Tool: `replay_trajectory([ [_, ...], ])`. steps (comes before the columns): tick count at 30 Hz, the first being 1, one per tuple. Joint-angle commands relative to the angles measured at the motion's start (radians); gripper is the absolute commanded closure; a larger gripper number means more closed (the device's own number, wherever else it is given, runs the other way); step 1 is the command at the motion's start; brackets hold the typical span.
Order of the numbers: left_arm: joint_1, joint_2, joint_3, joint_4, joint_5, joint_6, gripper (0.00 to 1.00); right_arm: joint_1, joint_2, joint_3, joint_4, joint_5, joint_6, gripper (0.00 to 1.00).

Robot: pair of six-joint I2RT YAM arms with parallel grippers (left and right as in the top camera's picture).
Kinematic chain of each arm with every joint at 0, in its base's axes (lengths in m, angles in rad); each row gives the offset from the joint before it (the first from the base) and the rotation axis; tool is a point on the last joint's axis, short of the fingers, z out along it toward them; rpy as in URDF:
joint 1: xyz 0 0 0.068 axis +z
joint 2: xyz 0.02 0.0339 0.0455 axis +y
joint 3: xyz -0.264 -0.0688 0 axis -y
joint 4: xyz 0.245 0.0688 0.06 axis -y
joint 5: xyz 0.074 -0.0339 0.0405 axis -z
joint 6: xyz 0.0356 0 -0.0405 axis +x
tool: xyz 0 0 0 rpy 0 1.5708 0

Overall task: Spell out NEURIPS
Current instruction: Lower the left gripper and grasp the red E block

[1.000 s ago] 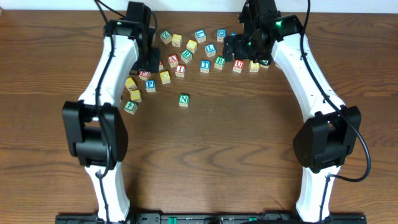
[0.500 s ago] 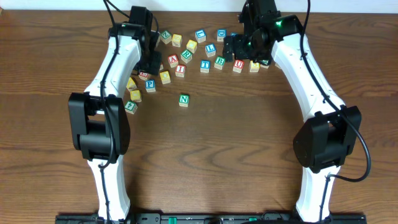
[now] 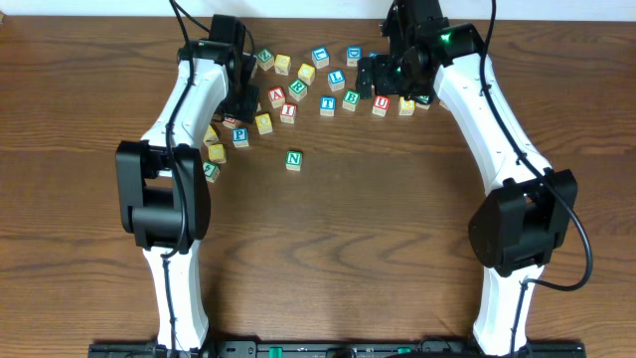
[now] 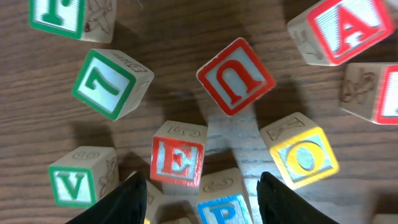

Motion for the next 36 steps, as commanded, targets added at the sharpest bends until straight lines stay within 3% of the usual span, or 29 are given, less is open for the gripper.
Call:
replay_trajectory([
  [1, 0.024, 0.022, -0.007, 0.007, -0.002, 0.013, 0.44, 0.021, -0.001, 0.021, 0.001, 0.004, 0.011, 0.01],
  [12, 0.059, 0.025, -0.016, 0.024, 0.073, 0.05, 0.44, 0.021, -0.001, 0.021, 0.001, 0.004, 0.011, 0.01],
  [36, 0.059, 0.074, -0.019, 0.052, 0.077, 0.031, 0.45, 0.021, -0.001, 0.021, 0.001, 0.004, 0.011, 0.01],
])
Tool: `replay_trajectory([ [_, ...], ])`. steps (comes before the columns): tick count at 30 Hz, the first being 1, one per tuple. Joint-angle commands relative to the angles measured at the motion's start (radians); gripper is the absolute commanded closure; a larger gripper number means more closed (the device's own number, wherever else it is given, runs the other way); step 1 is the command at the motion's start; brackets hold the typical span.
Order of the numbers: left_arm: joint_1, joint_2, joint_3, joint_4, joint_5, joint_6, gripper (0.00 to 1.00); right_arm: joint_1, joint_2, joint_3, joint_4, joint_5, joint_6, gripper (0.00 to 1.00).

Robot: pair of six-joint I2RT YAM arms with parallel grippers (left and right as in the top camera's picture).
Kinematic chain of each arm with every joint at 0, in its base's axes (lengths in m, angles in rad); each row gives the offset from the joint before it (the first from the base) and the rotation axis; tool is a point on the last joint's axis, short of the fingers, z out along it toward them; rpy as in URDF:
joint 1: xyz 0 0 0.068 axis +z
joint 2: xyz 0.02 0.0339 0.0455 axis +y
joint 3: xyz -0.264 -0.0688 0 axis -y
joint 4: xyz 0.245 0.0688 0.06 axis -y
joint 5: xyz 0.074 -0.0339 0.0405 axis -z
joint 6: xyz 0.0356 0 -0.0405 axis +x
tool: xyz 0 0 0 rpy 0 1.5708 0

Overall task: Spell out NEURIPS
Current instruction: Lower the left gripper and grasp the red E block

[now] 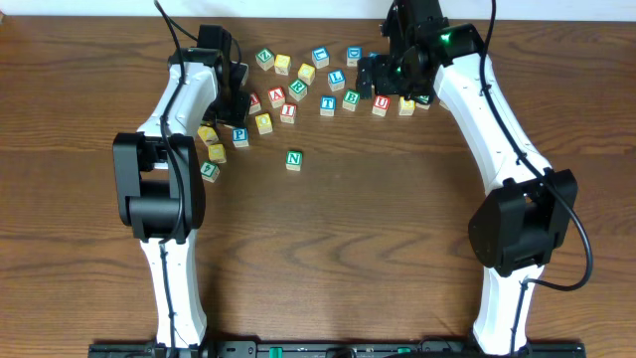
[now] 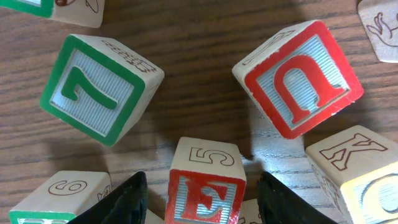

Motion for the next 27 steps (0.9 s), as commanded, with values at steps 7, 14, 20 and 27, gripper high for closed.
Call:
replay_trajectory([
  [7, 0.0, 0.006, -0.006, 0.015, 0.012, -0.033, 0.59, 0.021, -0.001, 0.021, 0.001, 0.004, 0.011, 0.01],
  [14, 0.001, 0.006, -0.006, 0.016, 0.012, -0.079, 0.64, 0.021, -0.001, 0.021, 0.001, 0.004, 0.011, 0.01],
  [20, 0.001, 0.006, -0.006, 0.015, 0.012, -0.116, 0.69, 0.021, -0.001, 0.021, 0.001, 0.004, 0.011, 0.01],
  [27, 0.001, -0.007, -0.003, 0.014, 0.011, -0.119, 0.69, 0.021, -0.001, 0.021, 0.001, 0.004, 0.011, 0.01],
])
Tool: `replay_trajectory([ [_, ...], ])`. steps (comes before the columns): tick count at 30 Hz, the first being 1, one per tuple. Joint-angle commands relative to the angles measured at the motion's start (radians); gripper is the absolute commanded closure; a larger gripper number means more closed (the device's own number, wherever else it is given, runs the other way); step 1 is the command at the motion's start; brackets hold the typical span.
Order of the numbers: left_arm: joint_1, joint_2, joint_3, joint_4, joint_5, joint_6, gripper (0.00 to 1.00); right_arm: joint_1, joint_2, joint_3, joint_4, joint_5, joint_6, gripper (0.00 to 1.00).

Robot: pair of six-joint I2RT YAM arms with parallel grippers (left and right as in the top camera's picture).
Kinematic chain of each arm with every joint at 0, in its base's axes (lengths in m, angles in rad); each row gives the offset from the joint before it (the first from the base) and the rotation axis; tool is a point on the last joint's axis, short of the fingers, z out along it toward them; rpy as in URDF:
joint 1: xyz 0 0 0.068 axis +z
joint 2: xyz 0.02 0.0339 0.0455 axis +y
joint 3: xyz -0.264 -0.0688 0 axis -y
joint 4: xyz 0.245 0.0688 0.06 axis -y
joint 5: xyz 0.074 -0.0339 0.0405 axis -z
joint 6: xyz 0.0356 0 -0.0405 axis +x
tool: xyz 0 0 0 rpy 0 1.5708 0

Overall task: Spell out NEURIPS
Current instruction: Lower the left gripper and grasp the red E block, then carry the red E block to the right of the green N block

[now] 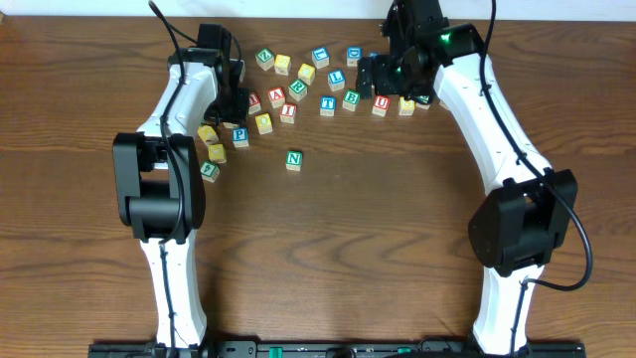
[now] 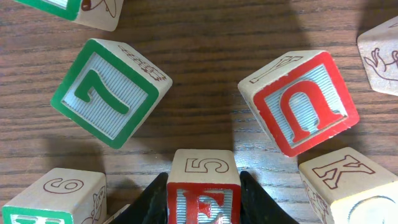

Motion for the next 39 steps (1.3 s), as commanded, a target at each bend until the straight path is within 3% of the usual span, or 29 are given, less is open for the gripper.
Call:
replay_trajectory([
  [1, 0.001, -0.014, -0.001, -0.005, 0.005, -0.013, 0.69, 0.021, -0.001, 0.021, 0.001, 0.004, 0.011, 0.01],
  [13, -0.026, -0.167, 0.02, -0.048, 0.006, -0.077, 0.69, 0.021, -0.001, 0.021, 0.001, 0.004, 0.011, 0.01],
  [29, -0.257, -0.209, 0.019, -0.183, 0.006, -0.285, 0.73, 0.021, -0.001, 0.021, 0.001, 0.004, 0.011, 0.01],
  [39, -0.348, -0.209, 0.017, -0.208, 0.006, -0.311, 0.73, 0.021, -0.001, 0.021, 0.001, 0.004, 0.011, 0.01],
])
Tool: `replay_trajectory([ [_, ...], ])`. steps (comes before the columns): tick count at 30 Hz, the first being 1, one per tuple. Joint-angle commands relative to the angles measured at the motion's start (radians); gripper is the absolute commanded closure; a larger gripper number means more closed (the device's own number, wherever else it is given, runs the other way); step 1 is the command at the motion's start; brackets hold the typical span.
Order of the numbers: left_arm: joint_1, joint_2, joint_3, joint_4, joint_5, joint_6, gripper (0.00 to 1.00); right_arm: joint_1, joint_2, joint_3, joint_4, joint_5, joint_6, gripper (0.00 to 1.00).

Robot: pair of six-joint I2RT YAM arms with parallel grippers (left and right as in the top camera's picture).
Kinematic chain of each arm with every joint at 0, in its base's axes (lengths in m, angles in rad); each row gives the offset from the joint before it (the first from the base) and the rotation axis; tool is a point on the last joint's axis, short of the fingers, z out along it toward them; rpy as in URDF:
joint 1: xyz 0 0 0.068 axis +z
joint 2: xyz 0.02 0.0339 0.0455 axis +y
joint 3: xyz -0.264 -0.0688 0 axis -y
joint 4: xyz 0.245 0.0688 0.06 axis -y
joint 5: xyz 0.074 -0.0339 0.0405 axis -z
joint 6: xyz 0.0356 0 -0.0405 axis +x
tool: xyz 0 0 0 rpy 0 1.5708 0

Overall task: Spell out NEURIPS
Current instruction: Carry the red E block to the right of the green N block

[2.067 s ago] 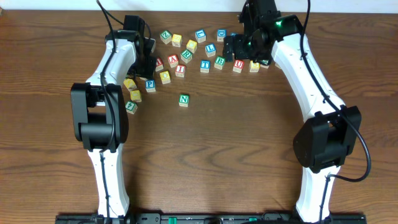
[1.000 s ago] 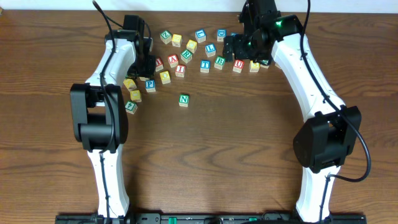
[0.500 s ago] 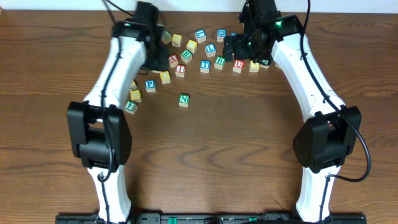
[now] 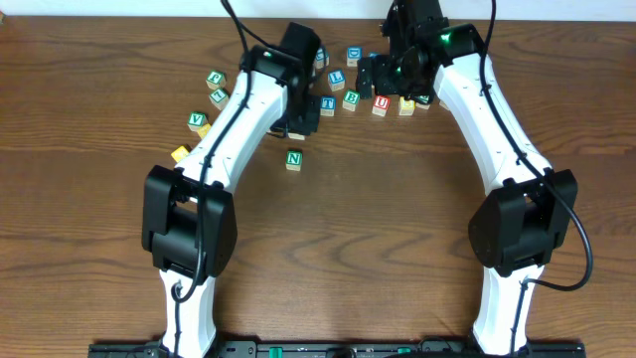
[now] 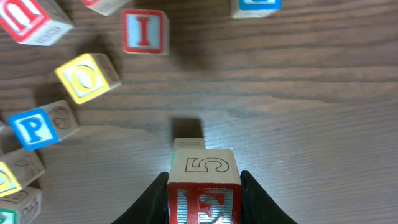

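My left gripper [image 5: 204, 200] is shut on the red E block [image 5: 204, 190], which shows a 5 on its upper face and hangs above the table. Just beyond it, partly hidden, lies a block with a green edge [image 5: 188, 144]. In the overhead view the left gripper [image 4: 300, 123] hovers just above the green N block [image 4: 293, 159]. Loose blocks I [image 5: 144, 31], O [image 5: 87, 76], P [image 5: 37, 127] and U [image 5: 31, 18] lie to the left. My right gripper [image 4: 376, 76] stays over the far-right blocks, near a red U [image 4: 381, 104]; its jaws are unreadable.
Several letter blocks are scattered along the far side: green ones [image 4: 215, 78] and a yellow one [image 4: 180, 154] at the left, blue and green ones [image 4: 337, 77] near the right gripper. The table [image 4: 397, 229] is bare wood nearer the front.
My left gripper, still shut on the E block, has gone from the left cluster to the right and stands higher, over the N block. The right arm has not moved.
My left gripper was open above the E block in the left cluster, then lower with the block between its open fingers. Then it was shut on the block. Now it holds the E clear of the table by the N block.
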Motion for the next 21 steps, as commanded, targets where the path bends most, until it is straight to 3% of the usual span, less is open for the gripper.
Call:
replay_trajectory([
  [1, -0.017, -0.003, 0.013, -0.007, -0.002, -0.03, 0.73, 0.021, -0.001, 0.021, 0.0, 0.004, 0.011, 0.01],
  [11, -0.037, -0.002, 0.005, -0.013, -0.002, -0.077, 0.73, -0.031, -0.022, 0.021, -0.037, -0.019, 0.01, 0.01],
  [21, -0.075, -0.001, -0.031, -0.004, -0.002, -0.105, 0.73, -0.306, -0.057, 0.02, -0.16, -0.155, 0.056, 0.01],
])
